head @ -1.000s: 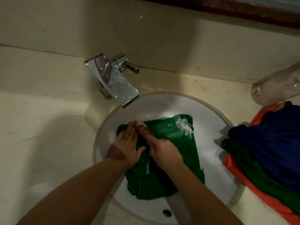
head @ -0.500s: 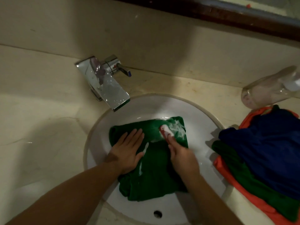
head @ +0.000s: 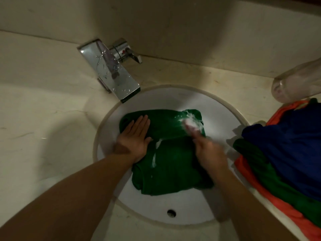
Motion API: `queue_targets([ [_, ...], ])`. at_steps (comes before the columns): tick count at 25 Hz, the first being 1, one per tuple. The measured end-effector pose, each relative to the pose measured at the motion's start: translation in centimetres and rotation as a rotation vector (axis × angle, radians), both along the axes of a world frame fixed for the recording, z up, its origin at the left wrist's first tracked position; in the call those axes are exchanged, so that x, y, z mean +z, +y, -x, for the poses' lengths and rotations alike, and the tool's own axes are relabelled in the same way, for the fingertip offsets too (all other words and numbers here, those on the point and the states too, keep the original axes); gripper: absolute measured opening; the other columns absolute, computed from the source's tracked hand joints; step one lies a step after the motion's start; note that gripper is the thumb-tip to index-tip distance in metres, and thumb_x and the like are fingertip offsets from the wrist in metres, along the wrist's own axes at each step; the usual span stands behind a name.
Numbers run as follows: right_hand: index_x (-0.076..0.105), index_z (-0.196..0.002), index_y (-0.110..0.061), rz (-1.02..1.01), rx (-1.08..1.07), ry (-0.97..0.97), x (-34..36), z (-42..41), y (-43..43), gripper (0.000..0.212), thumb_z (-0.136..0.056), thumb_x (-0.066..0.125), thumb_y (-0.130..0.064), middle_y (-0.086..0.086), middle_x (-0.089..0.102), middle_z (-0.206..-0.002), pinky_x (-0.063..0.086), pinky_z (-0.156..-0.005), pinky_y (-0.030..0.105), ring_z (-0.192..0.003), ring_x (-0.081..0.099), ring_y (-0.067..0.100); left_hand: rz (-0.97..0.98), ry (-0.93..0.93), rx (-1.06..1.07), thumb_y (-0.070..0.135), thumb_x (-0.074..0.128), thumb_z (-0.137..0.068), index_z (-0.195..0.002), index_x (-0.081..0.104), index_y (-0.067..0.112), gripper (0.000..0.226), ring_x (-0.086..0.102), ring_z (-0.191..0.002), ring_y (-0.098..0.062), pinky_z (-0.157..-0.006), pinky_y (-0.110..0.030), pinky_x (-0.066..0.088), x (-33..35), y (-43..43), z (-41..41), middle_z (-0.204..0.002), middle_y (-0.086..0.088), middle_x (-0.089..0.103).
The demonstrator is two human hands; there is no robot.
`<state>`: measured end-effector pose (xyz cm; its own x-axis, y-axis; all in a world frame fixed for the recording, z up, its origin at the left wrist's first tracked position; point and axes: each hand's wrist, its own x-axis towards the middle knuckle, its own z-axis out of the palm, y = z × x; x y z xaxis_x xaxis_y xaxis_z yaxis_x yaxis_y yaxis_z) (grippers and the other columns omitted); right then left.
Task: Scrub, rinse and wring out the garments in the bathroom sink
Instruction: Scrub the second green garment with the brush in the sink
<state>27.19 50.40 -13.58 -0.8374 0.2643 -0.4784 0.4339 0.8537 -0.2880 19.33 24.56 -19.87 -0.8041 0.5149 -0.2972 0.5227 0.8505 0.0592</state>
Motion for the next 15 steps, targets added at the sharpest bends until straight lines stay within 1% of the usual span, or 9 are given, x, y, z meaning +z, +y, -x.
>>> queue_targets([
  [2,0.037,-0.152,-0.049,-0.014,-0.221,0.040,0.7,-0.2,0.8,0.045,-0.109,0.041,-0.037,0.007,0.063,-0.101,0.048,-0.071,0.033,-0.077,0.055,0.018,0.004,-0.027,0.014,0.041,0.026,-0.100,-0.149,0.042,0.000,0.066,0.040,-0.145,-0.027,-0.119,-0.040,0.020,0.6,0.1,-0.3,-0.158,-0.013,0.039],
  [3,0.035,-0.153,-0.049,0.047,-0.240,0.090,1.1,-0.1,-1.0,0.046,-0.109,0.041,-0.037,0.007,0.064,-0.098,0.050,-0.070,0.033,-0.074,0.057,0.018,-0.001,-0.028,0.012,0.041,0.027,-0.100,-0.149,0.042,0.000,0.066,0.040,-0.145,-0.028,-0.119,-0.041,0.020,0.9,0.0,-0.4,-0.158,-0.014,0.039],
  [5,0.023,-0.154,-0.057,0.208,-0.075,0.135,0.9,-0.1,-6.5,0.052,-0.109,0.040,-0.037,0.009,0.068,-0.088,0.058,-0.067,0.037,-0.069,0.065,0.022,-0.019,-0.011,-0.046,0.042,0.031,-0.099,-0.148,0.044,-0.001,0.066,0.042,-0.144,-0.031,-0.120,-0.042,0.021,1.0,-0.8,-0.1,-0.157,-0.016,0.041],
  [7,0.015,-0.152,-0.064,0.227,0.177,0.088,0.9,-1.8,-9.3,0.055,-0.109,0.037,-0.038,0.013,0.069,-0.089,0.059,-0.069,0.044,-0.076,0.069,0.032,-0.038,0.045,-0.144,0.042,0.037,-0.098,-0.146,0.047,-0.003,0.066,0.045,-0.141,-0.035,-0.118,-0.044,0.027,1.0,-1.9,0.6,-0.153,-0.020,0.045],
  [9,0.018,-0.148,-0.069,0.140,0.068,0.035,1.2,-2.2,-6.0,0.050,-0.110,0.032,-0.040,0.009,0.067,-0.094,0.057,-0.075,0.041,-0.082,0.067,0.031,-0.003,0.089,-0.156,0.044,0.036,-0.097,-0.147,0.045,-0.002,0.068,0.045,-0.141,-0.035,-0.120,-0.042,0.022,1.4,-2.2,0.6,-0.153,-0.021,0.044],
  [10,0.025,-0.149,-0.066,0.116,-0.109,0.015,1.3,-2.1,-3.6,0.048,-0.110,0.034,-0.040,0.010,0.068,-0.100,0.055,-0.080,0.040,-0.087,0.066,0.029,0.031,0.087,-0.143,0.046,0.030,-0.099,-0.151,0.036,0.000,0.070,0.039,-0.146,-0.033,-0.122,-0.039,0.014,1.6,-2.0,0.7,-0.158,-0.020,0.036],
  [12,0.043,-0.150,-0.050,0.061,-0.410,0.038,1.5,-1.9,-1.0,0.043,-0.108,0.042,-0.037,0.017,0.069,-0.115,0.052,-0.090,0.039,-0.096,0.065,0.034,0.101,0.034,-0.116,0.050,0.007,-0.099,-0.156,0.002,0.005,0.073,0.011,-0.156,-0.029,-0.123,-0.038,-0.003,1.8,-1.3,0.0,-0.167,-0.015,0.004],
  [13,0.047,-0.149,-0.045,0.051,-0.447,0.080,1.6,-1.5,-2.1,0.042,-0.108,0.045,-0.036,0.019,0.069,-0.114,0.053,-0.091,0.040,-0.095,0.066,0.036,0.129,0.017,-0.109,0.051,-0.006,-0.094,-0.153,-0.011,0.006,0.075,-0.001,-0.156,-0.027,-0.123,-0.039,-0.007,1.7,-1.3,-0.4,-0.167,-0.013,-0.007],
  [15,0.048,-0.148,-0.045,0.138,-0.265,0.176,1.4,-0.5,-7.0,0.041,-0.107,0.046,-0.035,0.017,0.072,-0.099,0.060,-0.081,0.040,-0.079,0.067,0.033,0.125,0.023,-0.086,0.051,-0.018,-0.086,-0.151,-0.019,0.007,0.078,-0.008,-0.156,-0.027,-0.124,-0.040,-0.008,1.3,-1.5,-0.5,-0.168,-0.013,-0.011],
])
